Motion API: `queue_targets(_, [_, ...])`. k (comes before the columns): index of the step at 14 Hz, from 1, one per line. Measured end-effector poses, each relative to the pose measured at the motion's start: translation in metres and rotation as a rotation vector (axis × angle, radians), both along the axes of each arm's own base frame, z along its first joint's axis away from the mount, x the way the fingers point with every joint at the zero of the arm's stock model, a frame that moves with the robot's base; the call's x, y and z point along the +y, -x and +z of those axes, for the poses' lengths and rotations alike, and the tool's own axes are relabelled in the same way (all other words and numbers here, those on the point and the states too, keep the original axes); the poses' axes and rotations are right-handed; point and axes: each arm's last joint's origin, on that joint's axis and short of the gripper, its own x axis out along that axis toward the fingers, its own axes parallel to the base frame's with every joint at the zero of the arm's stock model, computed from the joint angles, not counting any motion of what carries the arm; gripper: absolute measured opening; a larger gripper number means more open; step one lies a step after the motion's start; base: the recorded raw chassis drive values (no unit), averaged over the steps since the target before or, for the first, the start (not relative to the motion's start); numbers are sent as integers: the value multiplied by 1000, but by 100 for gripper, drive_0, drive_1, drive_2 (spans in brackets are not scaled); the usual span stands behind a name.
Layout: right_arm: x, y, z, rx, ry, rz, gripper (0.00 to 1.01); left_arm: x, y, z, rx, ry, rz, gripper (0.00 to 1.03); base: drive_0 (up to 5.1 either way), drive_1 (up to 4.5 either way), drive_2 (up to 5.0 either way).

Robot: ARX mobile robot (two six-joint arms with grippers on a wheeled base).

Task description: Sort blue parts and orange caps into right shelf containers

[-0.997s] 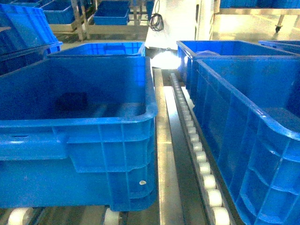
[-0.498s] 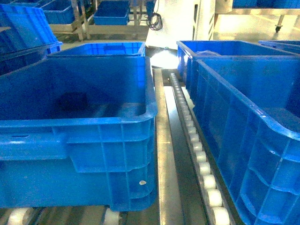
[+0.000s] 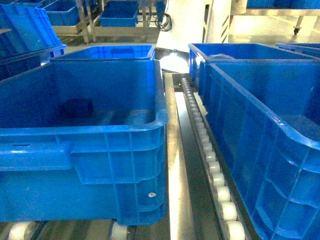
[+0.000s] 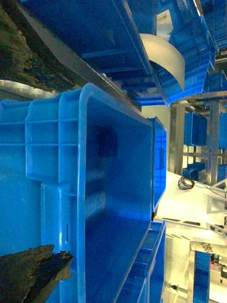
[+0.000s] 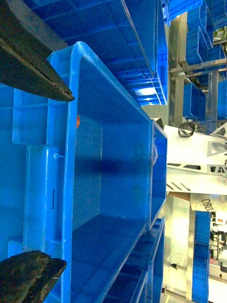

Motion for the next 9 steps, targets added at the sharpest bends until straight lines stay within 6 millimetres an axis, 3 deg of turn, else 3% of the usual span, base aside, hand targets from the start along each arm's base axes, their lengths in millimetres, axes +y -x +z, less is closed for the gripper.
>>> queue_targets(9, [0, 0, 0, 0, 0, 0, 98, 0, 0, 0, 0, 0, 0, 98, 0, 0, 0])
